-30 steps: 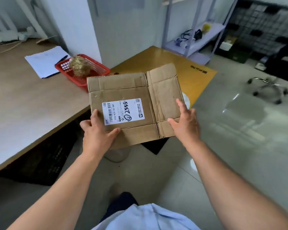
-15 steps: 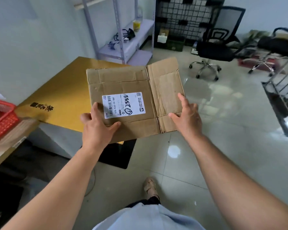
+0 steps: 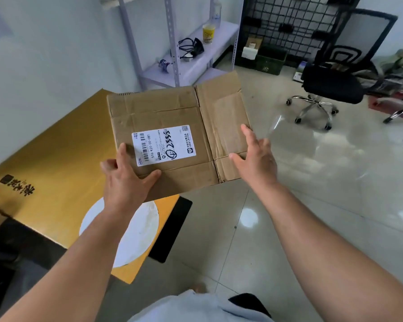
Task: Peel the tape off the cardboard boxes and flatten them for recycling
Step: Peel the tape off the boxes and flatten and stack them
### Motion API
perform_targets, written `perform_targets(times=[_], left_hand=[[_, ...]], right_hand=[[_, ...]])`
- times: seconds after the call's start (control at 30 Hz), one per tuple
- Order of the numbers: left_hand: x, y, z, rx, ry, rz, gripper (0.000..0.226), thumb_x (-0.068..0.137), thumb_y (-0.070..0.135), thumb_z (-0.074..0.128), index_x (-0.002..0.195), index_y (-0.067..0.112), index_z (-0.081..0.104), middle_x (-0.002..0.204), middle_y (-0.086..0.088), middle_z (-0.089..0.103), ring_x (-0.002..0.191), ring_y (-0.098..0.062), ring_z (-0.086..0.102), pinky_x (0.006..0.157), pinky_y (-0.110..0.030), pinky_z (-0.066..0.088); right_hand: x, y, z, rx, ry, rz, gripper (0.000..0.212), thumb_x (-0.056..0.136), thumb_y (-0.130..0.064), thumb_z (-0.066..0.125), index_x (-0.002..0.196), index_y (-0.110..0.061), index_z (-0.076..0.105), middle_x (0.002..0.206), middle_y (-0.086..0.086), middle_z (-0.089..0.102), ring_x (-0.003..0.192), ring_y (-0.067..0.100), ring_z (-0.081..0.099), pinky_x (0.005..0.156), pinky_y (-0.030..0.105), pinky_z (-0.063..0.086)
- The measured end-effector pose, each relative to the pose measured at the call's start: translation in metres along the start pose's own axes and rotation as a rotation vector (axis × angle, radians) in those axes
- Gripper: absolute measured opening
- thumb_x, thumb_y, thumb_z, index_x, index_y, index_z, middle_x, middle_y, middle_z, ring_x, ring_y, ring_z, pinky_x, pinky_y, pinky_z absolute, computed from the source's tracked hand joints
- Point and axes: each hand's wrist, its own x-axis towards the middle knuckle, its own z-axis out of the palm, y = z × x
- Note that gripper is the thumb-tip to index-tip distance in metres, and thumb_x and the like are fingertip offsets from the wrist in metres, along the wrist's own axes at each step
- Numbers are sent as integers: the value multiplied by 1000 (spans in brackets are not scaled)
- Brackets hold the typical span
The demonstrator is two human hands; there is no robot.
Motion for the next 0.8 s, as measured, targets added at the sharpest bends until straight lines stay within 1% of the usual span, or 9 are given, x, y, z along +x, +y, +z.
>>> perform_targets(times=[0.2, 0.37, 0.43, 0.5, 0.6, 0.67, 0.8], left_hand=[[26, -2, 16, 9, 92, -166, 97, 76, 42, 77, 150, 27, 16, 132, -13, 29, 115, -36, 49, 96, -41, 42], [47, 6, 27, 46, 203, -368, 97, 78, 46, 75, 150, 27, 13, 135, -14, 27, 114, -37, 50, 92, -43, 44], [54, 12, 31, 50, 237, -445, 98, 78, 47, 74, 150, 27, 11, 135, -14, 26, 113, -38, 51, 92, -44, 44], [58, 15, 34, 53, 266, -514, 99, 78, 49, 74, 151, 27, 10, 134, -14, 26, 113, -38, 51, 93, -45, 45], [61, 17, 38, 57, 327, -611, 101, 78, 51, 73, 151, 26, 9, 133, -13, 26, 115, -36, 50, 93, -44, 45], [61, 13, 38, 66, 366, -675, 101, 78, 51, 72, 152, 25, 8, 133, -13, 26, 114, -36, 50, 92, -43, 45], [64, -6, 31, 92, 398, -777, 100, 80, 53, 70, 151, 26, 6, 128, -11, 27, 104, -37, 56, 89, -42, 46]], right_hand=[[69, -13, 34, 16, -144, -155, 76, 87, -36, 64, 149, -37, 21, 122, 11, 41, 106, 28, 50, 85, 34, 43], [134, -35, 62, 30, -304, -345, 76, 89, -37, 62, 150, -37, 17, 127, 12, 39, 113, 27, 46, 88, 34, 42], [158, -45, 70, 37, -371, -417, 76, 90, -38, 60, 150, -37, 15, 127, 12, 37, 111, 25, 45, 89, 34, 42], [179, -55, 79, 50, -439, -468, 75, 90, -39, 60, 150, -37, 14, 125, 12, 37, 108, 26, 47, 91, 36, 43], [201, -73, 97, 49, -488, -580, 77, 88, -42, 61, 150, -37, 14, 123, 13, 39, 106, 28, 50, 94, 40, 45], [211, -87, 111, 23, -526, -661, 77, 89, -44, 60, 150, -36, 14, 123, 15, 41, 103, 29, 52, 91, 40, 46], [213, -115, 141, -8, -595, -756, 74, 90, -46, 57, 150, -36, 14, 123, 12, 42, 98, 25, 50, 78, 34, 43]])
